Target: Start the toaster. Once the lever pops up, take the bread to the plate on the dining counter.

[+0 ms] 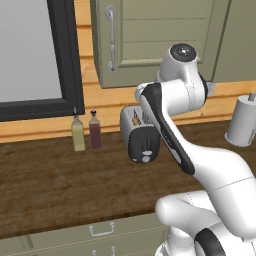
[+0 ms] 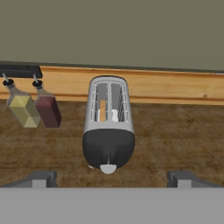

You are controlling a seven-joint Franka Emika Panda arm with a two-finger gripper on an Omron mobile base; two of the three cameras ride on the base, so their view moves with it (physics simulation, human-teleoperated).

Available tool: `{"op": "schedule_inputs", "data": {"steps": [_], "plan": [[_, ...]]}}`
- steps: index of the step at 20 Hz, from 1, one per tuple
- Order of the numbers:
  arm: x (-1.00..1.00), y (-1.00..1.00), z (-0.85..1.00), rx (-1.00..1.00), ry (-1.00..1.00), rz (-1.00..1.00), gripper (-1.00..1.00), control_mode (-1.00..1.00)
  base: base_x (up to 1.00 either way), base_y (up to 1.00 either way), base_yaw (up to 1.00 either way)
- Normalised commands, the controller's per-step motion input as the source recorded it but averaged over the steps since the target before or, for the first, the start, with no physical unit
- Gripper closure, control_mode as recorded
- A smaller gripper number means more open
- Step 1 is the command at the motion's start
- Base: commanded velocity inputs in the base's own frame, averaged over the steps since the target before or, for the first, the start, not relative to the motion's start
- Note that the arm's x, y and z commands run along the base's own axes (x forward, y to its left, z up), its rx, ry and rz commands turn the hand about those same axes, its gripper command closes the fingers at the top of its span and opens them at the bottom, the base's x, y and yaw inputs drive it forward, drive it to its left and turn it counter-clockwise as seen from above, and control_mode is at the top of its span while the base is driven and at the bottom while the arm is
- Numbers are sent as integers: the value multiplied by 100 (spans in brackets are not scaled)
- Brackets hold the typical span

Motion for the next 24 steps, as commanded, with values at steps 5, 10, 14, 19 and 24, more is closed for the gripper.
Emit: {"op": "schedule_inputs", "data": {"steps": [5, 10, 14, 19, 24], "plan": [[0, 0, 0, 0, 0, 0, -100, -100, 0, 0, 0], [0, 0, 0, 0, 0, 0, -100, -100, 0, 0, 0], [0, 0, 0, 0, 0, 0, -100, -100, 0, 0, 0], [0, 0, 0, 0, 0, 0, -100, -100, 0, 0, 0], [0, 0, 0, 0, 0, 0, -100, -100, 0, 0, 0]]}}
